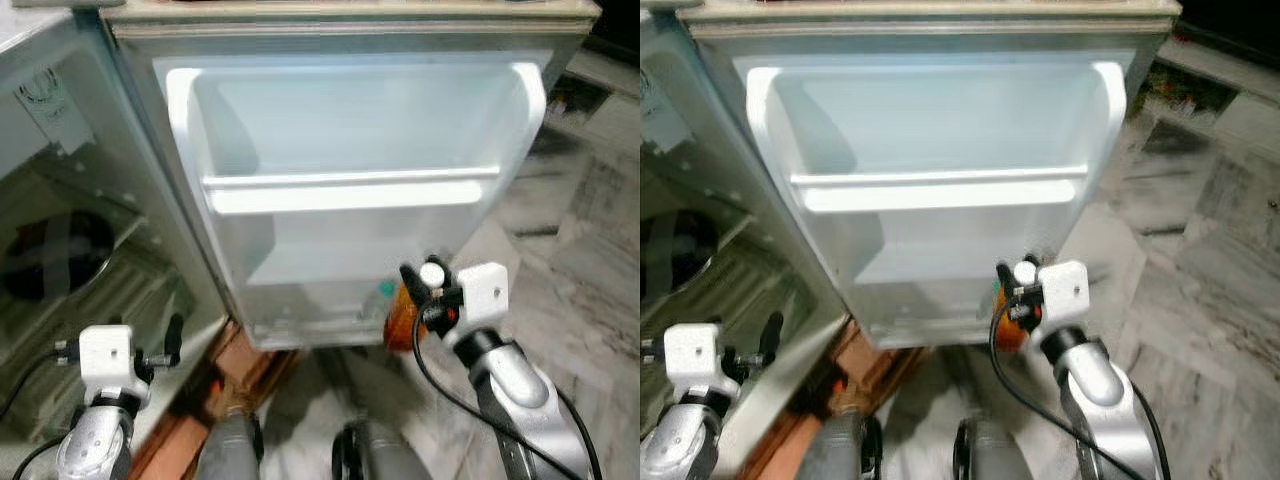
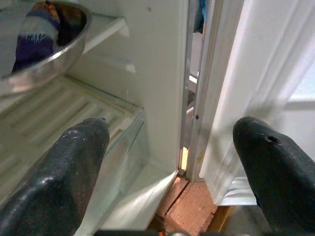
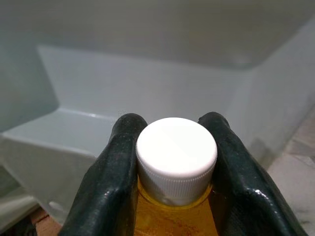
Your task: Restocking fridge
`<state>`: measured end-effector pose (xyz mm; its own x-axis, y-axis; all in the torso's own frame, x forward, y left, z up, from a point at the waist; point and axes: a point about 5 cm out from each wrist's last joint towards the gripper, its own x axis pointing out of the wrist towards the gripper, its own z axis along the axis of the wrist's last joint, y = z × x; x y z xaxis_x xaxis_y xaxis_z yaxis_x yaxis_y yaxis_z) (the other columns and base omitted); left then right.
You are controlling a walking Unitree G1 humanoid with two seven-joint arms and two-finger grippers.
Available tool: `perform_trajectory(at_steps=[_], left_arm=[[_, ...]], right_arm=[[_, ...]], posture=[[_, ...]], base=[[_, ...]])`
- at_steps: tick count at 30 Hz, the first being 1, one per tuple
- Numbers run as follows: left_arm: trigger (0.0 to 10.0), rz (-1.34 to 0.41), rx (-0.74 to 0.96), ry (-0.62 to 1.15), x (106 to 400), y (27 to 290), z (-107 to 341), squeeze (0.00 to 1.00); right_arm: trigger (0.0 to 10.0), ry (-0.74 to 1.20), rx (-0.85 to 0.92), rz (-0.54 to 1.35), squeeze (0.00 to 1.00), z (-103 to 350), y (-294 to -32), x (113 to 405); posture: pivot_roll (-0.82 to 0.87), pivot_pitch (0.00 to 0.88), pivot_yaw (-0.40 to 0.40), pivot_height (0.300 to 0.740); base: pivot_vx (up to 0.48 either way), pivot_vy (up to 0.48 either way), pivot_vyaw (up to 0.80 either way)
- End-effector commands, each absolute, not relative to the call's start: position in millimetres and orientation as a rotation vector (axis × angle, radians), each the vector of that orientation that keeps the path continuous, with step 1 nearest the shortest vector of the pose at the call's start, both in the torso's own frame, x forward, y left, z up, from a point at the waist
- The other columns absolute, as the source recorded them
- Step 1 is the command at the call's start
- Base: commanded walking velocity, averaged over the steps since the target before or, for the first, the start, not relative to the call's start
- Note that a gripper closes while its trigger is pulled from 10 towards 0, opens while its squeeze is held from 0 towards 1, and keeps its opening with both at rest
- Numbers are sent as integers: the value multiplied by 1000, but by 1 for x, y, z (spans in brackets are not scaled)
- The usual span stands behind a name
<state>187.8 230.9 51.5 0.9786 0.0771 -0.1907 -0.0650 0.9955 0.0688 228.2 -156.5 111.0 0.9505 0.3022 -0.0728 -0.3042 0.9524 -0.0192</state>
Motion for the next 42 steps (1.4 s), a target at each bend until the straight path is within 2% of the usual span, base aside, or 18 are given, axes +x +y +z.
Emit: perform_trajectory(at_steps=[1,23,27,33,42], left_arm=[[10000,66,70,212,185,233,47,0],[10000,47,81,145,200,216,76,0],[10000,48,82,143,200,216,77,0],[10000,48,81,137,204,212,82,0],[10000,44,83,120,205,209,86,0]], right_arm=[[10000,52,-23,320,0,113,-155,228],[10000,12,-57,332,0,117,-149,241],[10000,11,-57,336,0,117,-148,243],[10000,-4,-61,355,0,118,-144,247],[10000,-20,-61,352,0,121,-144,250]], posture=[[6,134,-43,645],[5,150,-38,645],[5,150,-38,630],[5,153,-41,585],[4,151,-41,580]], base=[[0,0,0],[0,0,0],[0,0,0],[0,0,0],[0,0,0]])
